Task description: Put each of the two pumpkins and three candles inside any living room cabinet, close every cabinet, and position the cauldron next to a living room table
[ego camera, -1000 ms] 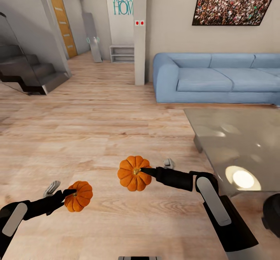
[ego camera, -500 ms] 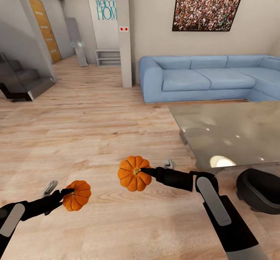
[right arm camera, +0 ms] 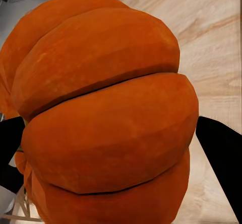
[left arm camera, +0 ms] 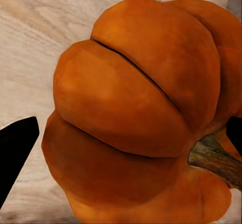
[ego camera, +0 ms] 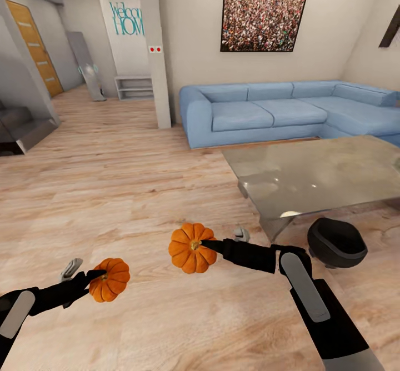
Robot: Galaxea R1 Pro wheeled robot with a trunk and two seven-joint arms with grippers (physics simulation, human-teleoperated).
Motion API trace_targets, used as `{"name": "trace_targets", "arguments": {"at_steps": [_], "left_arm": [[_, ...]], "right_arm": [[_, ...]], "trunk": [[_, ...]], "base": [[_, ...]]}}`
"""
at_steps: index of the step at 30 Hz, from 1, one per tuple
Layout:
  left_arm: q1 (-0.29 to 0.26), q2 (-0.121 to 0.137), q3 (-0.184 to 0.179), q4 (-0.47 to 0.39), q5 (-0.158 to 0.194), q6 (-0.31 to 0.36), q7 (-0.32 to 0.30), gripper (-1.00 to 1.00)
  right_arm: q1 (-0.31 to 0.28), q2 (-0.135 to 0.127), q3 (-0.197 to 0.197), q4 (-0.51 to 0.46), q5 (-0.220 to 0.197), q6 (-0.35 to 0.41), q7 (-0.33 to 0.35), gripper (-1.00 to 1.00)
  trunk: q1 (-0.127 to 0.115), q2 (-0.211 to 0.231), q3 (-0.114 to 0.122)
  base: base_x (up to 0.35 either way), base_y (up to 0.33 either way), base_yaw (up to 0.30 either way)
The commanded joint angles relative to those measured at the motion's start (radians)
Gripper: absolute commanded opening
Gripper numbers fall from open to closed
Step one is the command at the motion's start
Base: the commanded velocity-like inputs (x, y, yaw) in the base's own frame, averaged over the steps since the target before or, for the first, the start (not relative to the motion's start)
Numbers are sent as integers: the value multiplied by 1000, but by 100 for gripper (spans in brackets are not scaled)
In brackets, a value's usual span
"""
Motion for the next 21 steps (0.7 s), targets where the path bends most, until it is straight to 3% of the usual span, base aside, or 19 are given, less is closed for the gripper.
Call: {"name": "trace_targets", "arguments": {"at_steps": [1,10,21], "left_arm": [[-1,0,3,0,5,16,-3,-100],[-1,0,4,0,4,36,-3,-100],[-1,0,28,0,4,38,-3,-100]], "right_arm": [[-1,0,1,0,-5,3,10,-100],[-1,0,0,16,-4,3,10,-100],[-1,1,0,23,-4,2,10,-100]], "trunk": [[-5,7,4],[-39,70,43],[-81,147,90]], "base": [[-313,97,-221],[-287,70,-221],[-14,1,-221]]}}
